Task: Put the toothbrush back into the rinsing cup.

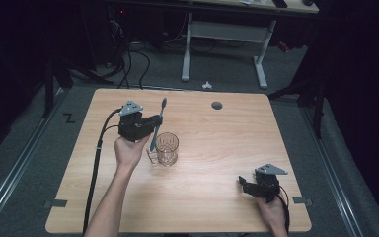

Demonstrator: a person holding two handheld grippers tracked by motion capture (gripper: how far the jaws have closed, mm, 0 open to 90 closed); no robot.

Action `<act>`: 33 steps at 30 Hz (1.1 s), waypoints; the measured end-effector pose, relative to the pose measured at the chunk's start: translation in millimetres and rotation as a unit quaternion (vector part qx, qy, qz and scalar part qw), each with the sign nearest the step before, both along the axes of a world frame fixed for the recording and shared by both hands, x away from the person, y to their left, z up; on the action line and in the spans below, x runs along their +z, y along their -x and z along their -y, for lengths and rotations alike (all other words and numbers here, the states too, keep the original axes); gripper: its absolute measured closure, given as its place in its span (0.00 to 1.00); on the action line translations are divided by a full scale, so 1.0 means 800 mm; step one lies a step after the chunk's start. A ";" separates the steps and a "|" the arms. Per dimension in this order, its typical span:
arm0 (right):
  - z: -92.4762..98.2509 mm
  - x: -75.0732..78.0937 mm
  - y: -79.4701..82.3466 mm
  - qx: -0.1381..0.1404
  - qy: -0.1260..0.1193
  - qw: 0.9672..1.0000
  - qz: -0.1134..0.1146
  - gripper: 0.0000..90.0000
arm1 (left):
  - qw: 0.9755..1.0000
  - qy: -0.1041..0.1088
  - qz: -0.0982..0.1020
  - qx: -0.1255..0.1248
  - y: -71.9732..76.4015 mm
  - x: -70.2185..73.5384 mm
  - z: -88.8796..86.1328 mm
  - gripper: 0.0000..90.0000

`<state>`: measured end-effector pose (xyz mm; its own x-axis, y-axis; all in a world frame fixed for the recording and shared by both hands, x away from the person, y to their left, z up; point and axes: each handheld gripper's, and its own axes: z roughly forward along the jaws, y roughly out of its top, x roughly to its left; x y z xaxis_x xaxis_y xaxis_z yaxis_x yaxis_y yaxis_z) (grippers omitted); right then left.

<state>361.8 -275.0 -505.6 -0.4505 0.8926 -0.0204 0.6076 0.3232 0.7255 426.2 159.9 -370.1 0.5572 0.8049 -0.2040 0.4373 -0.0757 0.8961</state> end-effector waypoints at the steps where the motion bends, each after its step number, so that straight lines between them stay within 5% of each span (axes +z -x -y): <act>1: 0.000 0.000 0.000 0.000 0.000 1.000 0.000 0.29 | 1.000 -0.002 0.001 -0.001 0.000 0.000 0.000 0.89; 33: 0.000 0.000 0.000 -0.001 0.000 1.000 0.000 0.29 | 1.000 -0.012 -0.006 -0.005 0.009 -0.009 -0.008 0.89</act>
<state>361.8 -274.9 -505.6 -0.4496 0.8930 -0.0205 0.6080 0.3228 0.7253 419.3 166.2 -376.9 0.5626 0.8042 -0.1918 0.4467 -0.1005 0.8890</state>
